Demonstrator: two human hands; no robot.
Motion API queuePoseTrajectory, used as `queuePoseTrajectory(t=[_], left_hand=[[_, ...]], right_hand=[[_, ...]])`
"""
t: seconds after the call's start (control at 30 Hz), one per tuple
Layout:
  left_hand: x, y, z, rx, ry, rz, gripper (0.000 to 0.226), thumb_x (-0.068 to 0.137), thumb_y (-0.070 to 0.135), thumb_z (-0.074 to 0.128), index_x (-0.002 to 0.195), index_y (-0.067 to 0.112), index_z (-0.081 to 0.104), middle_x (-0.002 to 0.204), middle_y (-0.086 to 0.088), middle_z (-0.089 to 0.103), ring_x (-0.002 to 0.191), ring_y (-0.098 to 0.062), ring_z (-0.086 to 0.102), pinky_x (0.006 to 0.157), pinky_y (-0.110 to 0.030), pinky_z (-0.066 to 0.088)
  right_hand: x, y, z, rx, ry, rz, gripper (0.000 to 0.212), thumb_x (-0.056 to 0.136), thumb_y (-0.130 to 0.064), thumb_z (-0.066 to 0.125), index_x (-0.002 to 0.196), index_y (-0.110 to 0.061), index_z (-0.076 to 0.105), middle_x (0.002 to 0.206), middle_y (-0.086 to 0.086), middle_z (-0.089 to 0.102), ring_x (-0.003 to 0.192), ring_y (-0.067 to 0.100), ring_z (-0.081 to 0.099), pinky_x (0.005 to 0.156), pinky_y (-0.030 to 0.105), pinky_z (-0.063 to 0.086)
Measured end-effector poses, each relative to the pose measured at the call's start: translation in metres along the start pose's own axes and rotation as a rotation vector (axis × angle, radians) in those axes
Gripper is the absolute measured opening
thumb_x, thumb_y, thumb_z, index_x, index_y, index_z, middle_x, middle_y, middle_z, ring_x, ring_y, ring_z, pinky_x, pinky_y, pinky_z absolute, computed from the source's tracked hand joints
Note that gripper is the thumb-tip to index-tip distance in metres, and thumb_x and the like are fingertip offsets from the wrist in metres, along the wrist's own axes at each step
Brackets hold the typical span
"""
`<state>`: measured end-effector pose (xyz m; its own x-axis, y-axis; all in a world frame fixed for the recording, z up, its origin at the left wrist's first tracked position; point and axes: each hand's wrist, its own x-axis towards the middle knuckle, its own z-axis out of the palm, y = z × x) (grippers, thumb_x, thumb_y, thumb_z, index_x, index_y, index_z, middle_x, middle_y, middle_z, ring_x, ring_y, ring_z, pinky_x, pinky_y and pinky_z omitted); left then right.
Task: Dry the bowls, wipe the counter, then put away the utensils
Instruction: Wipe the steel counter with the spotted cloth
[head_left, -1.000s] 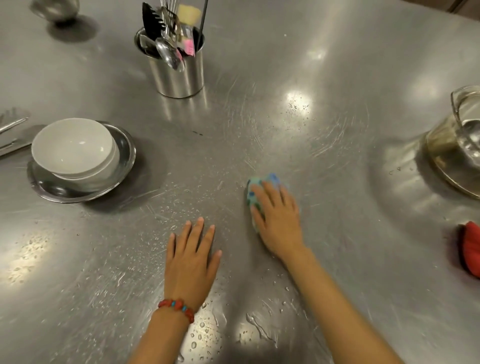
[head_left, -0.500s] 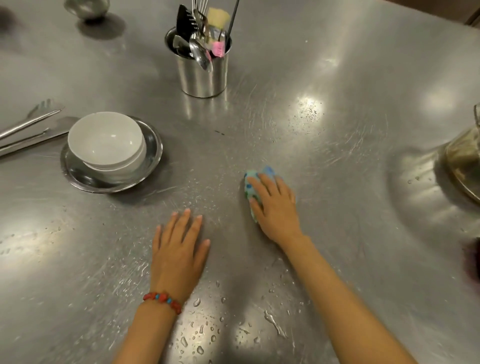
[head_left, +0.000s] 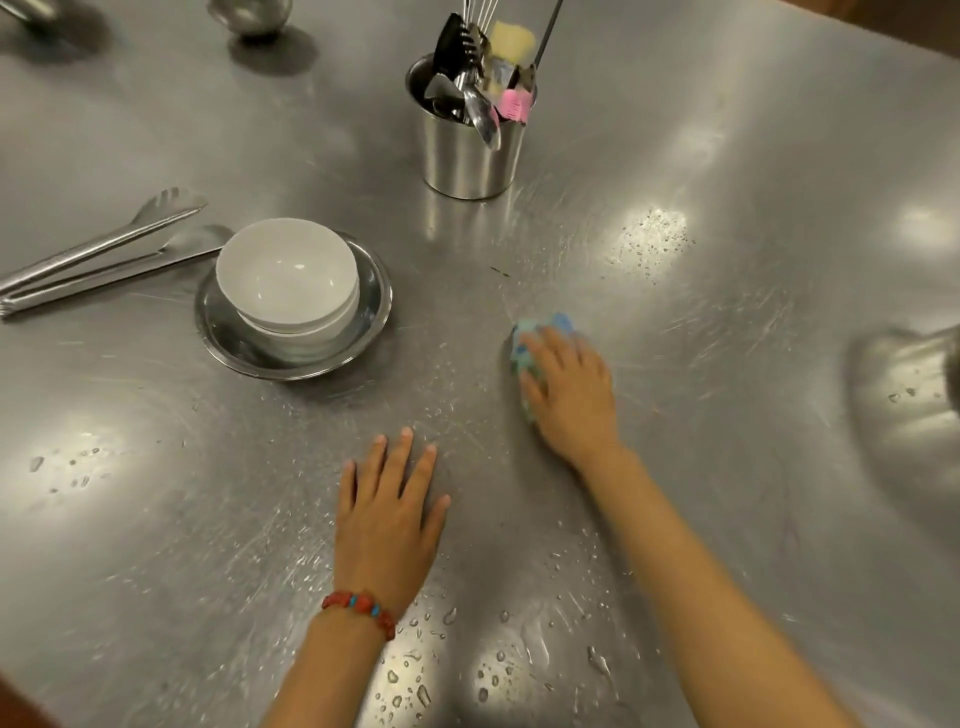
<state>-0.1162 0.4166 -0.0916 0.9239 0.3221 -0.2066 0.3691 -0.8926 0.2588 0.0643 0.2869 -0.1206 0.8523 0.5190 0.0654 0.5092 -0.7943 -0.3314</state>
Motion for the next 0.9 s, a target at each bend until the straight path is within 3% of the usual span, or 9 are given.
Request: queuePoseTrajectory(t=[0.1,0.17,0.33,0.4,0.43,0.53,0.67,0.73,0.9], left_hand=[[0.001,-0.001,-0.001,0.035,-0.013,-0.004,0.053,0.082,0.040,0.032,0.117,0.011,0.061,0.124,-0.015,0.061,0.114,-0.038,0.056,0.091,-0.057,0.044],[0.002,-0.002,-0.002,0.035,-0.025,0.004,0.053,0.081,0.040,0.033,0.116,0.011,0.062,0.123,-0.015,0.061,0.113,-0.038,0.057,0.090,-0.057,0.045],[-0.001,-0.011,-0.002,0.019,0.017,0.042,0.053,0.087,0.043,0.034,0.119,0.009,0.059,0.125,-0.017,0.060,0.114,-0.039,0.055,0.091,-0.058,0.044],[-0.005,-0.020,-0.003,0.004,0.060,0.025,0.050,0.087,0.042,0.043,0.121,0.008,0.057,0.126,-0.019,0.058,0.115,-0.041,0.054,0.092,-0.061,0.042],[-0.007,-0.026,-0.004,-0.006,0.061,0.001,0.054,0.090,0.046,0.035,0.122,0.008,0.056,0.127,-0.019,0.058,0.116,-0.041,0.053,0.093,-0.061,0.040],[-0.014,-0.044,-0.014,-0.050,0.037,-0.094,0.077,0.091,0.055,0.003,0.123,0.008,0.055,0.129,-0.020,0.056,0.120,-0.043,0.049,0.096,-0.060,0.036],[-0.018,-0.060,-0.017,-0.058,0.020,-0.152,0.083,0.090,0.056,-0.002,0.121,0.008,0.057,0.129,-0.020,0.055,0.121,-0.043,0.048,0.097,-0.059,0.035],[-0.018,-0.064,-0.015,-0.035,0.017,-0.151,0.083,0.090,0.056,-0.003,0.122,0.008,0.056,0.129,-0.020,0.055,0.121,-0.042,0.048,0.098,-0.058,0.034],[-0.019,-0.068,-0.011,-0.032,0.045,-0.125,0.081,0.090,0.056,-0.003,0.124,0.009,0.054,0.132,-0.018,0.053,0.123,-0.041,0.046,0.100,-0.053,0.030]], right_hand=[[-0.049,-0.029,0.006,0.026,-0.034,-0.198,0.045,0.092,-0.039,0.035,0.135,-0.027,0.041,0.144,0.002,0.043,0.132,0.031,0.037,0.104,0.043,0.033],[-0.029,-0.022,0.000,0.050,-0.094,-0.231,0.045,0.092,-0.039,0.035,0.136,-0.029,0.041,0.145,0.000,0.041,0.133,0.028,0.035,0.106,0.042,0.030],[0.085,-0.004,-0.001,-0.027,-0.047,0.053,0.045,0.097,-0.033,0.035,0.141,-0.024,0.031,0.150,0.005,0.030,0.135,0.029,0.026,0.110,0.043,0.023],[0.099,-0.015,0.003,-0.020,-0.001,0.139,0.045,0.097,-0.033,0.034,0.141,-0.024,0.031,0.151,0.004,0.028,0.136,0.030,0.023,0.110,0.046,0.022],[0.094,-0.022,0.007,-0.003,0.002,0.145,0.044,0.097,-0.033,0.034,0.140,-0.025,0.031,0.151,0.004,0.028,0.137,0.031,0.021,0.111,0.047,0.021],[0.043,-0.049,0.022,0.036,-0.016,-0.087,0.043,0.095,-0.035,0.036,0.138,-0.027,0.035,0.150,0.003,0.032,0.138,0.032,0.023,0.111,0.047,0.019],[0.006,-0.061,0.023,0.057,-0.116,-0.300,0.046,0.091,-0.039,0.034,0.136,-0.030,0.039,0.145,-0.001,0.040,0.134,0.027,0.032,0.104,0.043,0.029],[0.040,-0.057,0.021,0.019,-0.115,-0.269,0.045,0.094,-0.037,0.038,0.138,-0.030,0.036,0.147,0.000,0.037,0.135,0.025,0.030,0.107,0.043,0.026],[0.096,-0.080,0.028,0.009,-0.061,0.009,0.044,0.096,-0.033,0.035,0.140,-0.028,0.031,0.149,0.001,0.030,0.137,0.032,0.021,0.110,0.047,0.020]])
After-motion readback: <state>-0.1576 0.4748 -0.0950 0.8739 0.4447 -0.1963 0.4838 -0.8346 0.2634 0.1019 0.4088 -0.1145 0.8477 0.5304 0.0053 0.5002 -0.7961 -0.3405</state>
